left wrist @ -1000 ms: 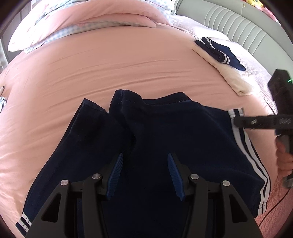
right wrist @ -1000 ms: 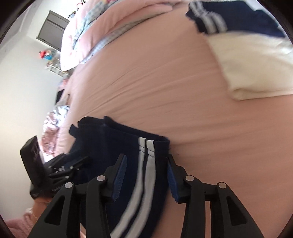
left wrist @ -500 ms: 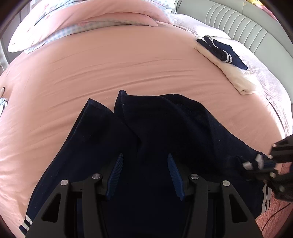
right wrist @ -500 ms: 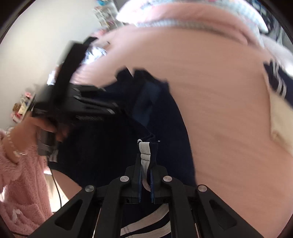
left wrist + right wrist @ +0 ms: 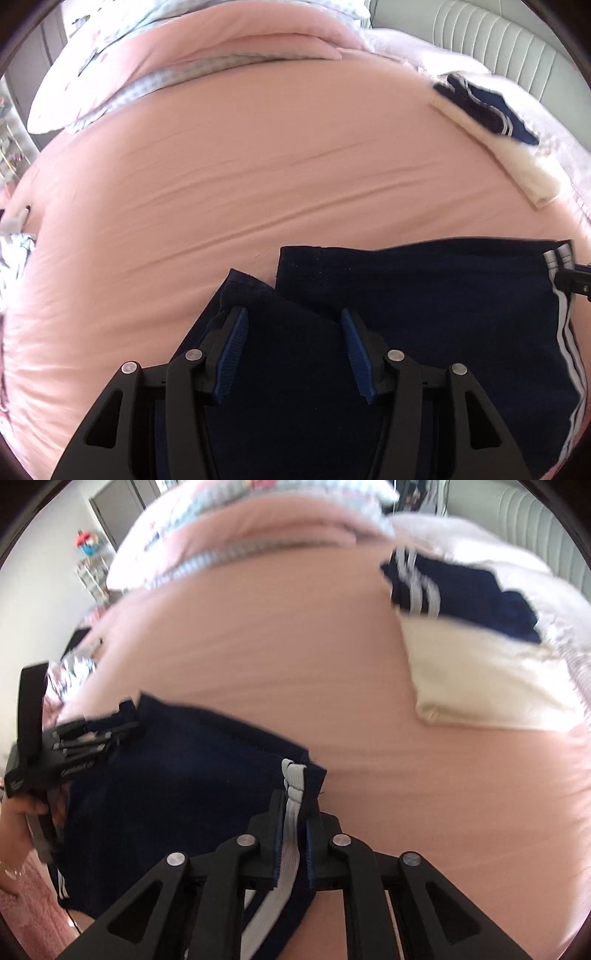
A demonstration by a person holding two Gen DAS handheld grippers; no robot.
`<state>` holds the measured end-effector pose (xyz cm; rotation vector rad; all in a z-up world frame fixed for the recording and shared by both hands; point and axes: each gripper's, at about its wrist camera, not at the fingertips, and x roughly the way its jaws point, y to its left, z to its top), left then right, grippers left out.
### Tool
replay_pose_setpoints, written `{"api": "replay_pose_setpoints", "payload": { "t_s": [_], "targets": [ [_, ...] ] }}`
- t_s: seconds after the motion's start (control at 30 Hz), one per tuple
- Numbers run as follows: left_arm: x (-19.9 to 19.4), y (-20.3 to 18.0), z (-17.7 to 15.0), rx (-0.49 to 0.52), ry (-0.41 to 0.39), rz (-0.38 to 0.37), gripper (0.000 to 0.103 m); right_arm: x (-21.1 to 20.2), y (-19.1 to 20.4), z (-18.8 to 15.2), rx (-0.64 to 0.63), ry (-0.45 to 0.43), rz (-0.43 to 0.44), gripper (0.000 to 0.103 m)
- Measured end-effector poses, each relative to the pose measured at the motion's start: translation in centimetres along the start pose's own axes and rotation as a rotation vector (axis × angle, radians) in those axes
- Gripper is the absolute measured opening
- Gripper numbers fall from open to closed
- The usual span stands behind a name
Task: Fold clothes
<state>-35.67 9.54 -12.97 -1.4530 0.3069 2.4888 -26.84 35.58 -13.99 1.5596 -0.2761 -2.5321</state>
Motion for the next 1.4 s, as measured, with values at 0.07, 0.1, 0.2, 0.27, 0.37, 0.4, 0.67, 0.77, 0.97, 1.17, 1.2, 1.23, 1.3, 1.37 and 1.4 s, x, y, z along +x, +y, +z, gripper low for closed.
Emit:
{"api": "replay_pose_setpoints", "payload": {
  "t_s": [0.07,0.1,0.2,0.27,0.37,0.4,0.67,0.77,0.97,1.17,1.2,1.23,1.3,1.37,1.4],
  "targets": [
    [-0.3,0.4,-0.2,-0.011,0.006,0.011,0.05,-0.9,-1.4,0.2,0.061,-0.032,0.028,0.032],
    [-0.4,0.6,-0.3,-0.015,0.007,0.01,0.05,-1.3,-2.1,0.3,0.085,-0.048,0.039,0.041],
    [-0.7,1.4,-0.9,-0.043,0.018,0.026,0.05,-1.5,-2.5,0.5,0.08,-0.06,0.035,0.05],
    [-1.3,2.1,-1.3,-0.077,0.012,0.032,0.05,-1.1,-2.1,0.5,0.041,-0.049,0.015,0.05],
    [-2.2,3.3,-1.9,-0.154,-0.026,-0.041,0.05,-0.5,-1.4,0.6,-0.018,-0.033,-0.014,0.05],
    [-2.5,3.6,-2.0,-0.177,-0.05,-0.088,0.05,-0.3,-1.2,0.6,-0.038,-0.028,-0.024,0.05],
    [0.7,1.2,-0.3,-0.019,-0.018,-0.009,0.052,1.2,0.5,0.7,-0.192,0.002,-0.107,0.035],
    [1.0,2.6,0.7,-0.09,-0.036,0.016,0.056,1.0,0.3,0.7,-0.203,-0.032,-0.137,0.035],
    [-1.2,4.9,-0.2,-0.184,-0.144,-0.051,0.056,-0.3,-1.9,0.8,-0.112,-0.057,-0.118,0.035],
    [0.6,4.7,-2.6,-0.136,-0.022,0.055,0.058,-2.7,-2.8,0.6,-0.085,-0.092,-0.079,0.035],
    [0.5,5.3,-3.0,-0.164,-0.015,0.063,0.058,-2.8,-3.0,0.4,-0.085,-0.091,-0.081,0.035],
    [0.0,5.5,-3.4,-0.174,-0.018,0.072,0.058,-3.0,-3.1,0.2,-0.086,-0.082,-0.082,0.035],
    [-1.1,6.0,-4.5,-0.199,-0.035,0.091,0.058,-3.5,-3.3,-0.4,-0.088,-0.057,-0.083,0.035],
    [-2.7,6.5,-5.8,-0.235,-0.069,0.091,0.058,-4.2,-3.4,-0.9,-0.097,-0.055,-0.092,0.035],
    [-3.5,6.8,-6.5,-0.252,-0.078,0.092,0.058,-4.5,-3.4,-1.2,-0.102,-0.055,-0.096,0.035]
  ]
}}
